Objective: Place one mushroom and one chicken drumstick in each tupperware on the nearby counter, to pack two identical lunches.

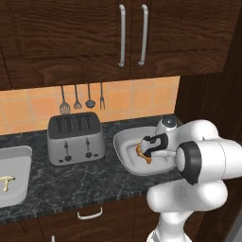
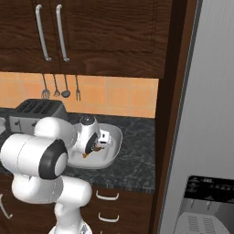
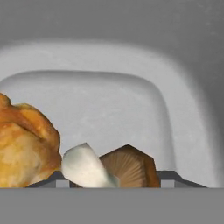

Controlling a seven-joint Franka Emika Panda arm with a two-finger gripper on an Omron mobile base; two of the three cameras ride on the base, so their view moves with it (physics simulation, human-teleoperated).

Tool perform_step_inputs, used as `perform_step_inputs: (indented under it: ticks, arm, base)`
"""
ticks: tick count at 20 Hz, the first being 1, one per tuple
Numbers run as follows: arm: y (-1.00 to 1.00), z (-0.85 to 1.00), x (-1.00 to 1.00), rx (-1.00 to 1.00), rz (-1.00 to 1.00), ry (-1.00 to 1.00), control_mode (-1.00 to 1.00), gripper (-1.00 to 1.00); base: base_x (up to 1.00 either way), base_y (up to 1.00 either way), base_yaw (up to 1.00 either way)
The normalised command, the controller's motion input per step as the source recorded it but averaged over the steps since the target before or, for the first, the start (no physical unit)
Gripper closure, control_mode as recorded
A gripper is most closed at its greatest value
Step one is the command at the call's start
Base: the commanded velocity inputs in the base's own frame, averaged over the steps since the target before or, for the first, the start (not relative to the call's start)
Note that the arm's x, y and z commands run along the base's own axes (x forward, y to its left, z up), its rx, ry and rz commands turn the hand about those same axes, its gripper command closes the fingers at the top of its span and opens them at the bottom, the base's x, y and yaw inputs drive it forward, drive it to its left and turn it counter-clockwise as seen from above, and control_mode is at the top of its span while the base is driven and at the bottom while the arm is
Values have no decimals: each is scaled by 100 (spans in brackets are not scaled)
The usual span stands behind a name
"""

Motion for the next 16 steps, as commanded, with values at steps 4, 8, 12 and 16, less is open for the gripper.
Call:
perform_step_inputs:
  ticks: [4,8,12,16]
  arm:
    - [1,30,-28,0,0,-3,-100,-100]
    - [9,57,-47,-2,1,-9,-100,-100]
    - [8,79,-73,0,0,-4,-100,-100]
    - [0,97,-85,-1,0,-7,-100,-100]
  base:
    - [0,0,0]
    - [0,0,0]
    - [0,0,0]
    - [0,0,0]
